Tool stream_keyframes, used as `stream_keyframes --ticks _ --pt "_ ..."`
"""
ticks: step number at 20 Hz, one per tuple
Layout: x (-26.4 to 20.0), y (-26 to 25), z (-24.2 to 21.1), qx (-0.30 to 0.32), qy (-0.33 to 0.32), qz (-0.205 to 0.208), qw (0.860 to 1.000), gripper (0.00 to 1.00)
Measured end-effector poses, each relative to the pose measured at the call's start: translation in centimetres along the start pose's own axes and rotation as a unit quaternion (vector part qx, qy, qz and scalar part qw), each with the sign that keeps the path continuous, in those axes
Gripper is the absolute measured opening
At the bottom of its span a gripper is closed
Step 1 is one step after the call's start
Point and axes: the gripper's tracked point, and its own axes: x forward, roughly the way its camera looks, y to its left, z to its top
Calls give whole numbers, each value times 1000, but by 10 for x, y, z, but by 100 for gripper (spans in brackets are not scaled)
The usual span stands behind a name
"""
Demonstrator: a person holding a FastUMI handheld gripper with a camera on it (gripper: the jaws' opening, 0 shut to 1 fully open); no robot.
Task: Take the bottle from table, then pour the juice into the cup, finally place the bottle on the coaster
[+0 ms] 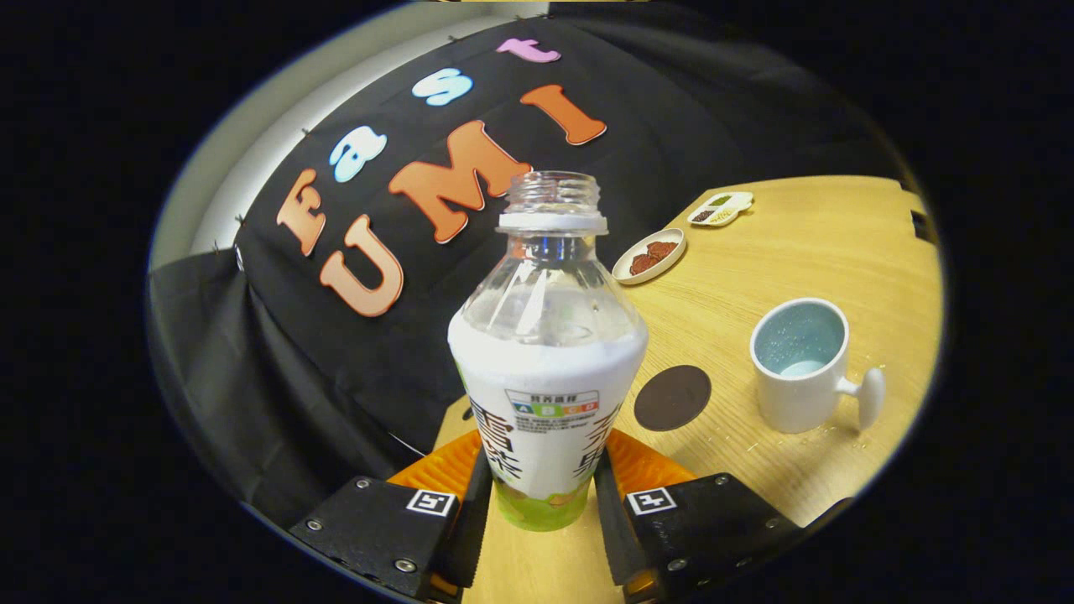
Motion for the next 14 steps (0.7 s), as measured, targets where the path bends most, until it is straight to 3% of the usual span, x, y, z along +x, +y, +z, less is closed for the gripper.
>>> stream_keyframes --ticks 5,14 --pt "0 12 10 101 -8 27 994 60" --pt "6 23 20 237 -20 61 969 59"
